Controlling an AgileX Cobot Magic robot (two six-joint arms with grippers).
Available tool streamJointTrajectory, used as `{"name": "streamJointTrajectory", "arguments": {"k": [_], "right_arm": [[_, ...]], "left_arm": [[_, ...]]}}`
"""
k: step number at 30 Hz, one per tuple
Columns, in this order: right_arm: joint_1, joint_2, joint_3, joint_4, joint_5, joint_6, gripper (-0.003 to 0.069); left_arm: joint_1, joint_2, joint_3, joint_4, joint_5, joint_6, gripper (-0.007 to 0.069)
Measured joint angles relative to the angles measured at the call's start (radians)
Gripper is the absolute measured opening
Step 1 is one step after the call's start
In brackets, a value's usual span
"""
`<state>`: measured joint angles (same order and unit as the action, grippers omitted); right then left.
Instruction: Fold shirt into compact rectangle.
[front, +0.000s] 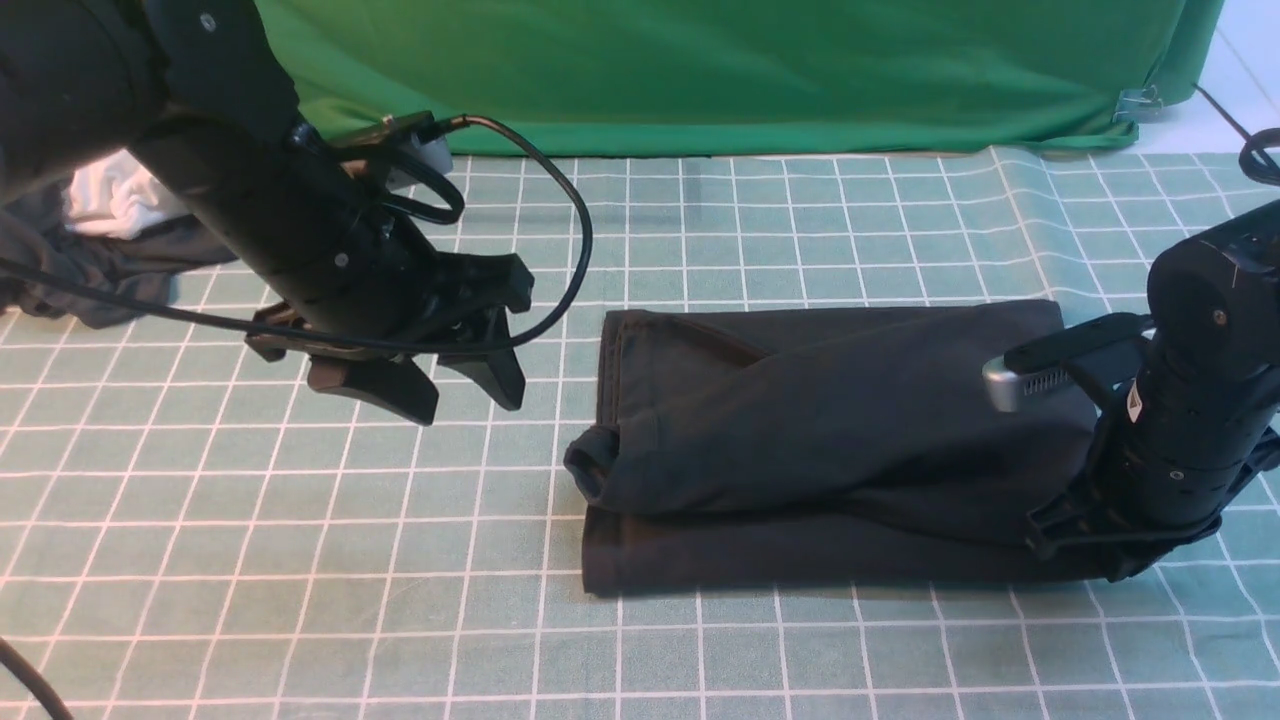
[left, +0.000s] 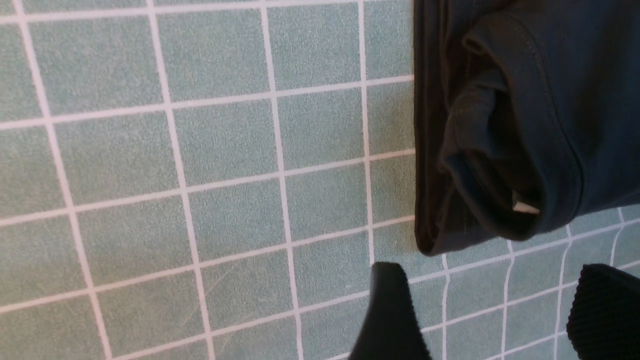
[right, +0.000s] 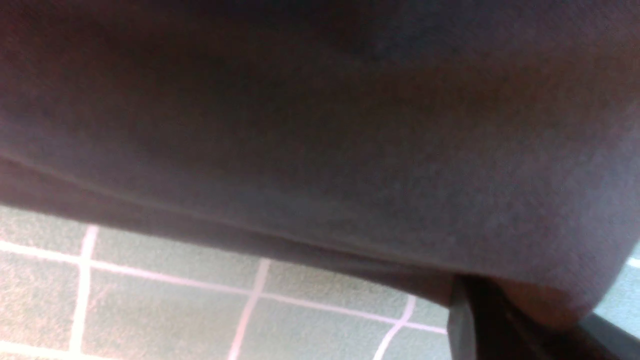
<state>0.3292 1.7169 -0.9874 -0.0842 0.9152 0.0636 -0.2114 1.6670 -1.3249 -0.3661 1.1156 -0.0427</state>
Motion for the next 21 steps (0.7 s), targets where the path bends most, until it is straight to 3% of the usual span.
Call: {"name": "streamJointTrajectory", "arguments": {"k": [6, 9, 10, 13, 15, 17, 18, 21], "right_arm": [[-0.004, 0.0, 0.0, -0.032, -0.025, 0.007, 0.0083], [-0.009, 0.0, -0.001, -0.047, -0.016, 0.004, 0.02], [-0.009, 0.0, -0.003, -0.05, -0.013, 0.004, 0.021], [-0.009, 0.0, -0.057, -0.078, 0.114, 0.003, 0.0363], [-0.009, 0.0, -0.095, -0.086, 0.202, -0.01, 0.0389], [-0.009, -0.01, -0.123, -0.09, 0.254, -0.042, 0.0378], [-0.009, -0.026, -0.136, -0.091, 0.268, -0.064, 0.0338], [-0.009, -0.117, -0.14, -0.092, 0.284, -0.074, 0.0131]], "left_arm": [[0.0, 0.0, 0.0, 0.01, -0.027, 0.0, 0.0433], [0.0, 0.0, 0.0, 0.012, -0.039, 0.0, 0.0433], [0.0, 0.0, 0.0, 0.012, -0.039, 0.0, 0.0433], [0.0, 0.0, 0.0, 0.027, -0.045, 0.0, 0.0433], [0.0, 0.0, 0.0, 0.031, -0.045, 0.0, 0.0433], [0.0, 0.0, 0.0, 0.033, -0.045, 0.0, 0.0433], [0.0, 0.0, 0.0, 0.035, -0.046, 0.0, 0.0433], [0.0, 0.0, 0.0, 0.037, -0.049, 0.0, 0.0433]]}}
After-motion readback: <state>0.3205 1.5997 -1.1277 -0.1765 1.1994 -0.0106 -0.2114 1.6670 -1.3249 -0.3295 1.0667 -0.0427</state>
